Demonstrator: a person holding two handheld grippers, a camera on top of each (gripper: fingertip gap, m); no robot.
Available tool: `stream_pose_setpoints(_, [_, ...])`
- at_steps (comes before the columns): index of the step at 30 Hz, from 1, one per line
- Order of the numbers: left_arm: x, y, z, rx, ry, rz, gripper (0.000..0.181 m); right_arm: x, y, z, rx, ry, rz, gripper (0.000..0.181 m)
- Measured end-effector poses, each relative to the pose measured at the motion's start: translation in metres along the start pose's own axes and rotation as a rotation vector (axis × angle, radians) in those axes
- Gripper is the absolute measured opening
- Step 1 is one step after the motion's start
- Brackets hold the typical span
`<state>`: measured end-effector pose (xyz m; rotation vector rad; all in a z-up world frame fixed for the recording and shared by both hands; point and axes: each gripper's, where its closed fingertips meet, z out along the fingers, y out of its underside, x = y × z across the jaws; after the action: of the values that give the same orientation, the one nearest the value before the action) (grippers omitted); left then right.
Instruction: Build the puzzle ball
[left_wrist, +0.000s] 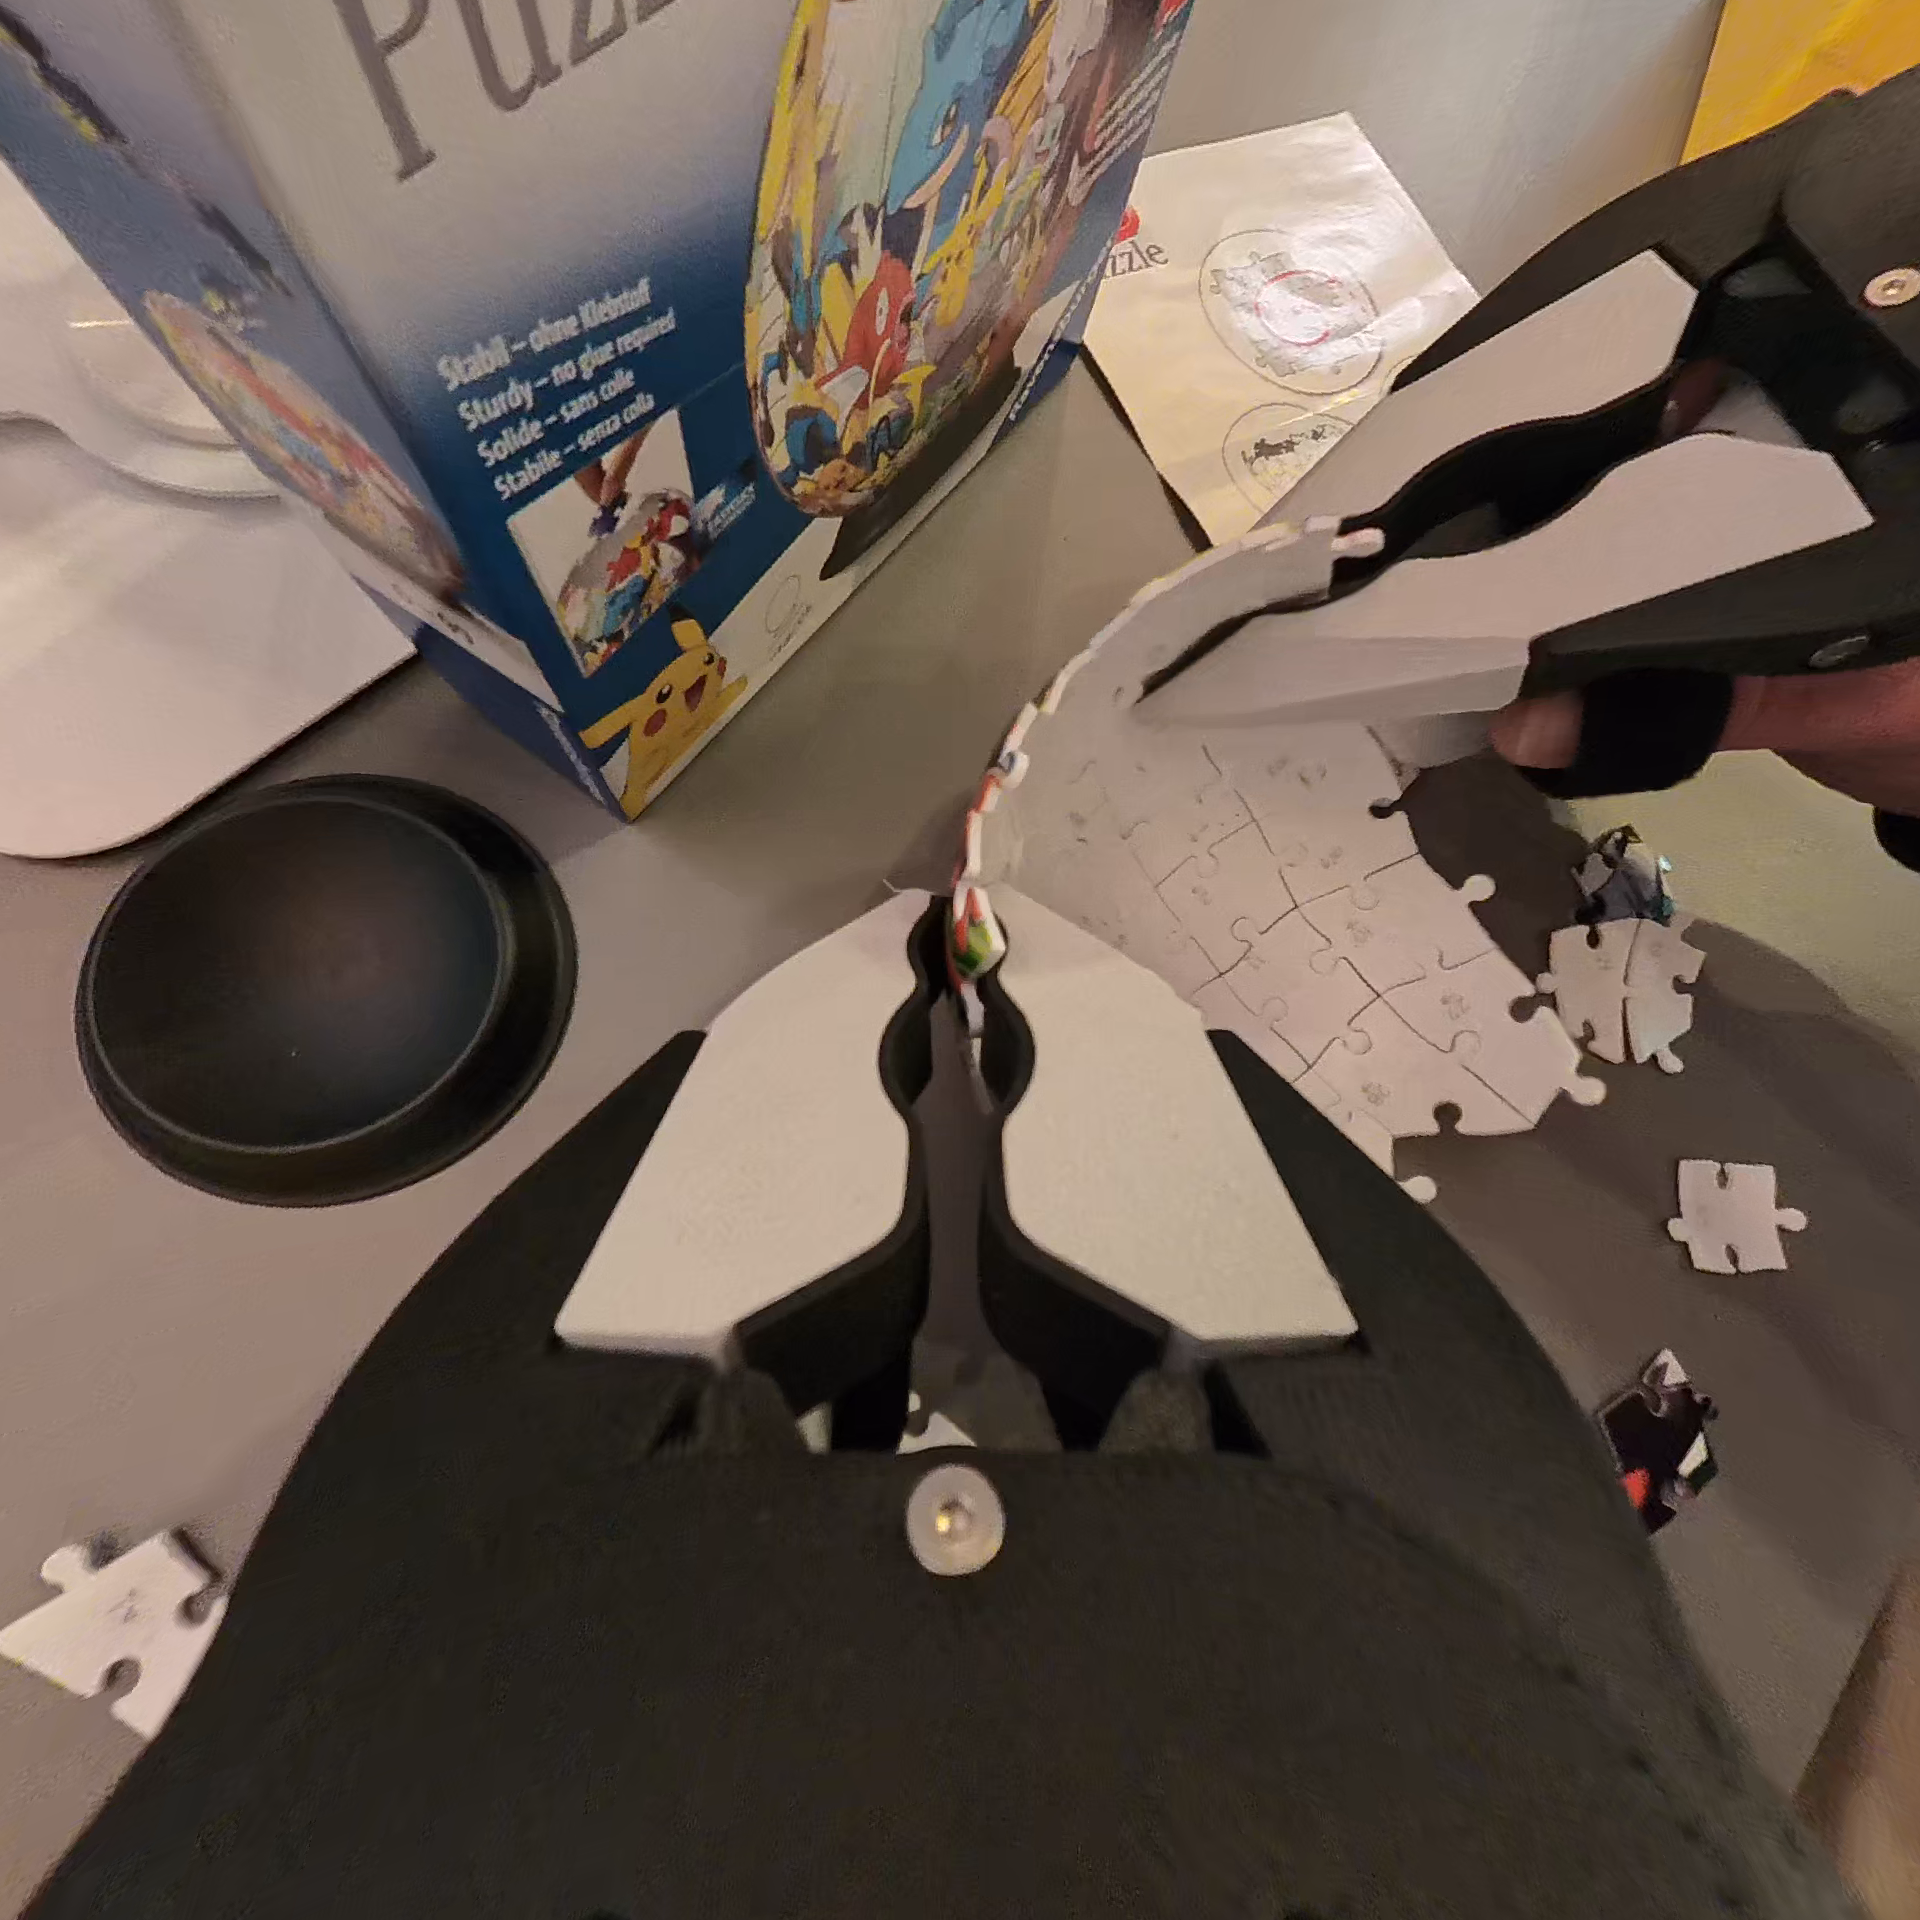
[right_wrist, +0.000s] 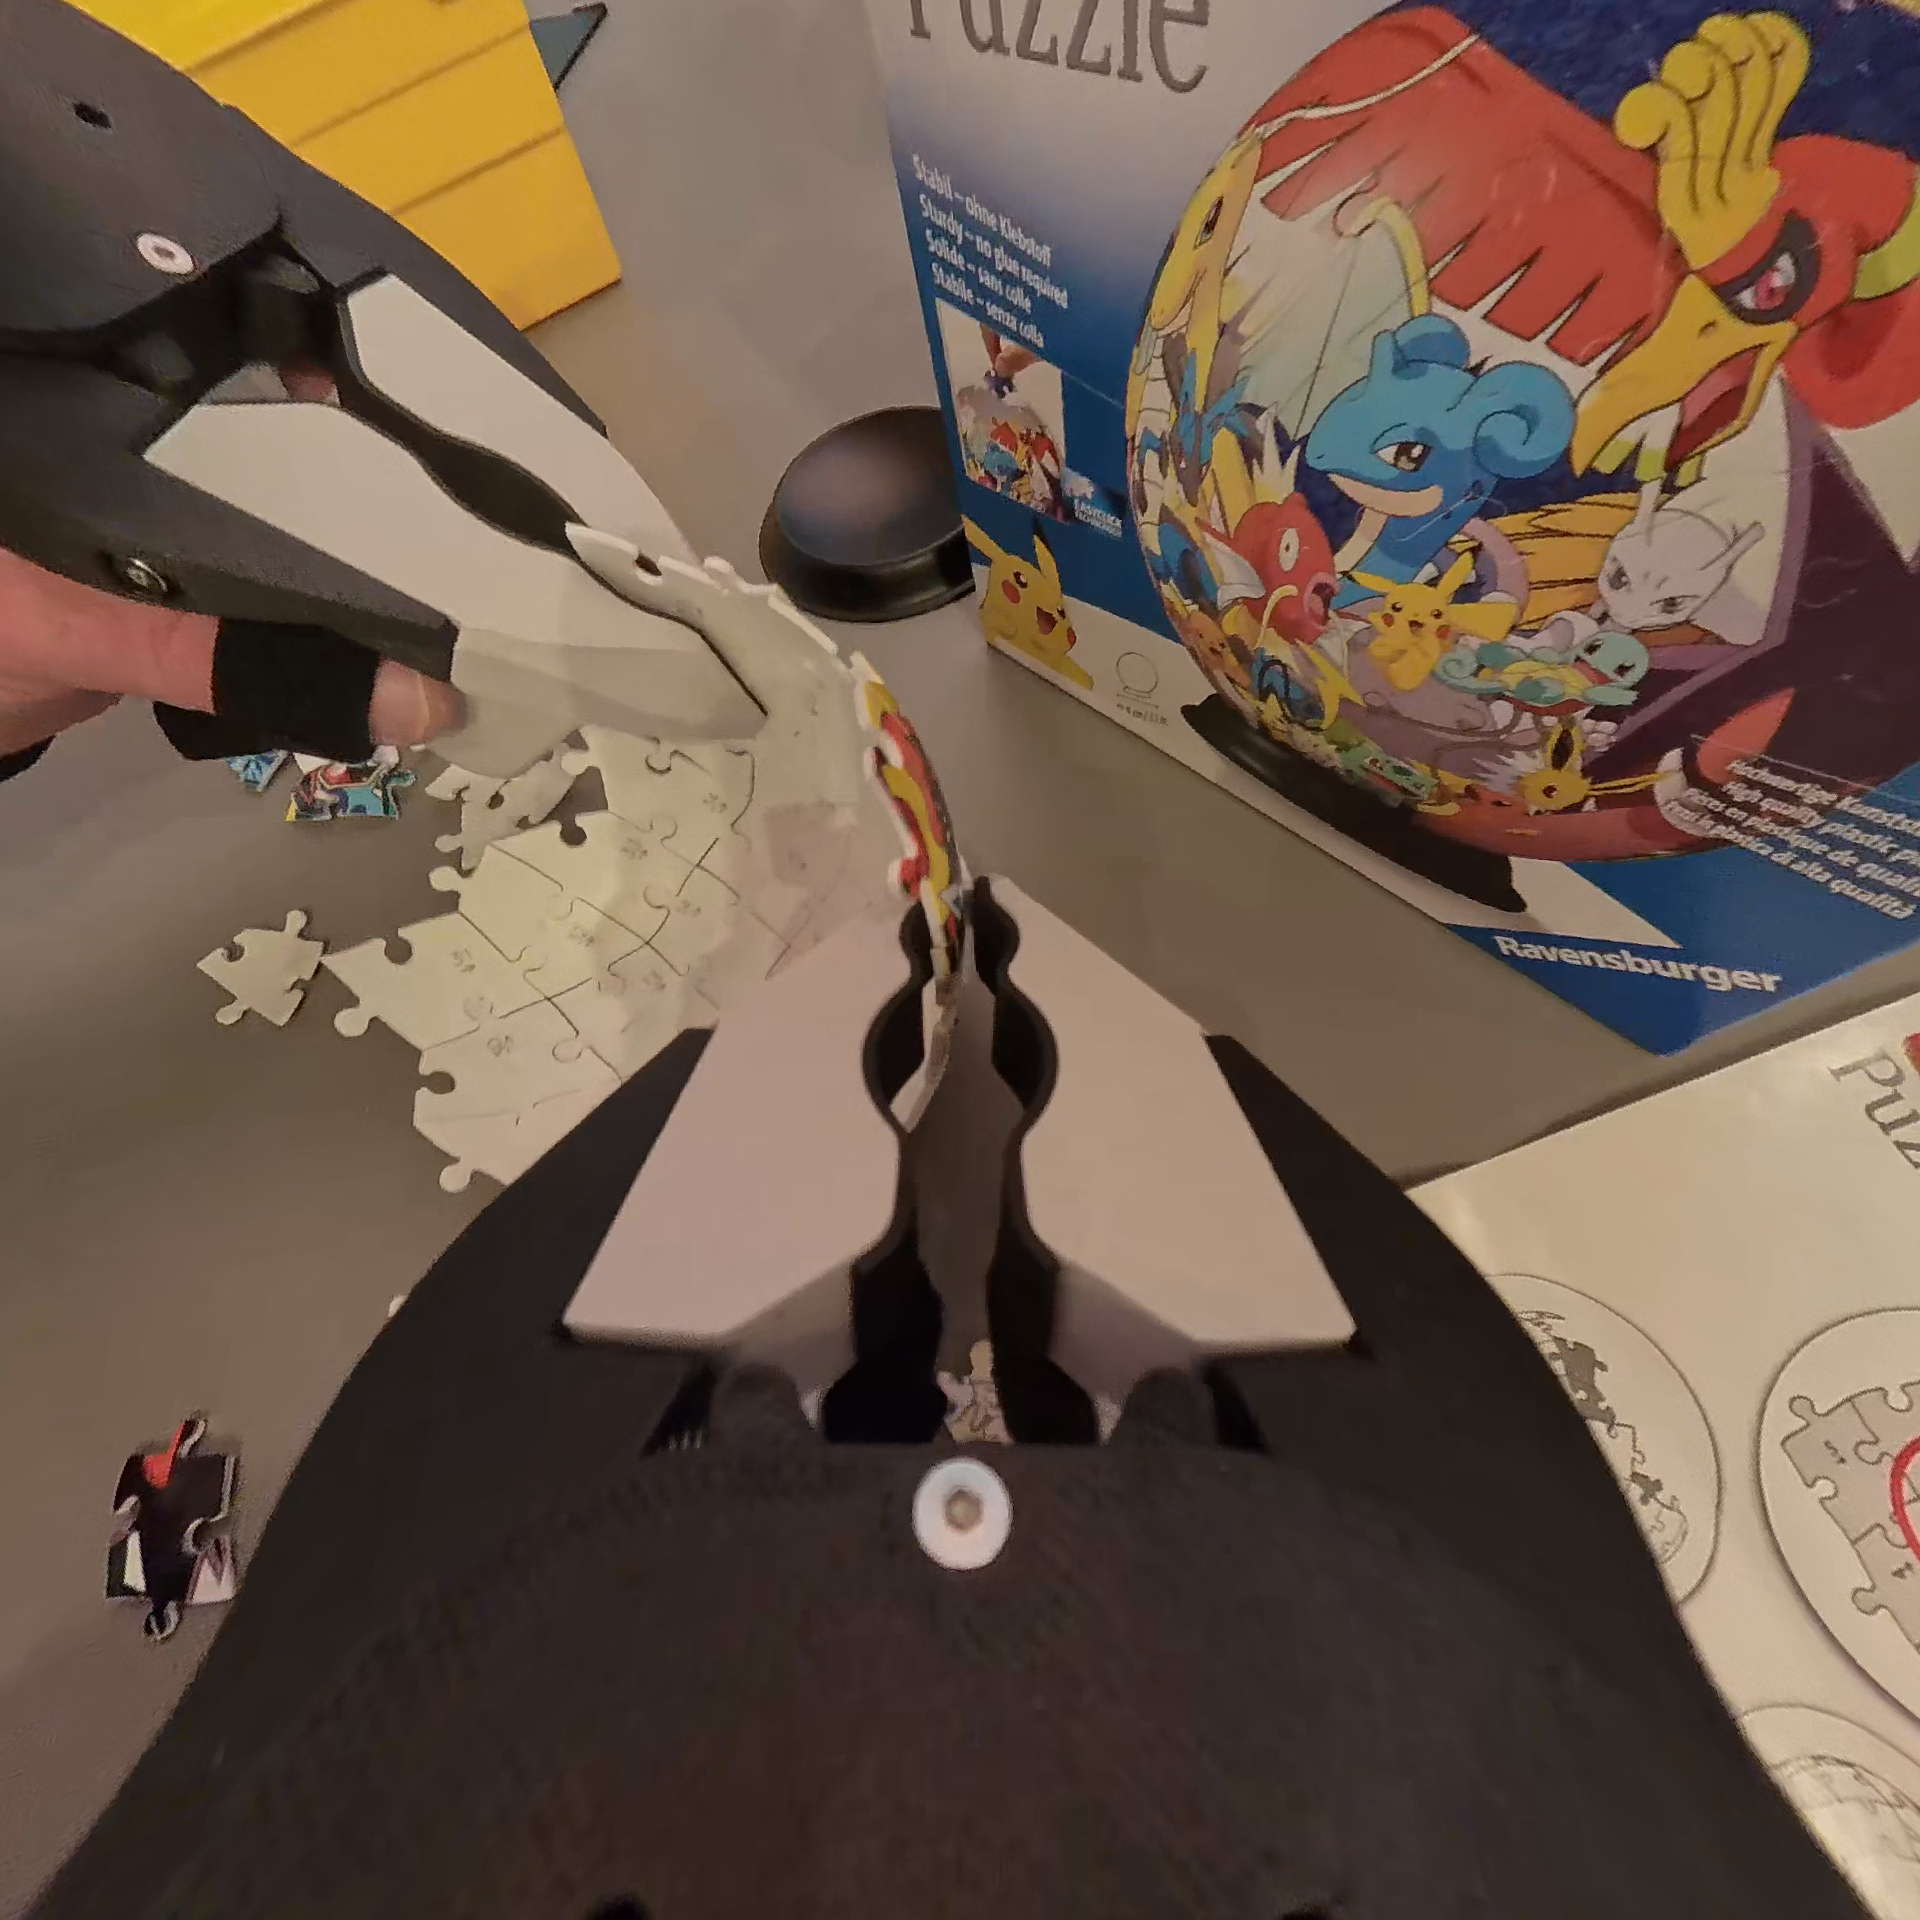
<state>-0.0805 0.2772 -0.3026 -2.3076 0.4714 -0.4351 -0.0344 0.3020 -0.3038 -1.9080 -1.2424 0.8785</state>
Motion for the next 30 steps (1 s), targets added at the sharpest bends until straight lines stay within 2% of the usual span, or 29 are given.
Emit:
stream_pose_setpoints(12, [-0.001, -0.001, 0.001, 0.006, -0.005, -0.008, 0.003, -0.001, -0.001, -0.002, 0.009, -0.013, 0.011, 0.001])
stream_pose_setpoints(21, [-0.002, -0.002, 0.001, 0.009, -0.006, -0.013, 0.003, 0.002, 0.005, -0.009, -0.023, -0.046, 0.038, 0.013])
stream_pose_setpoints(30, [0.001, 0.000, 0.002, 0.011, -0.005, -0.012, 0.003, 0.002, 0.012, -0.007, -0.051, -0.055, 0.041, 0.000])
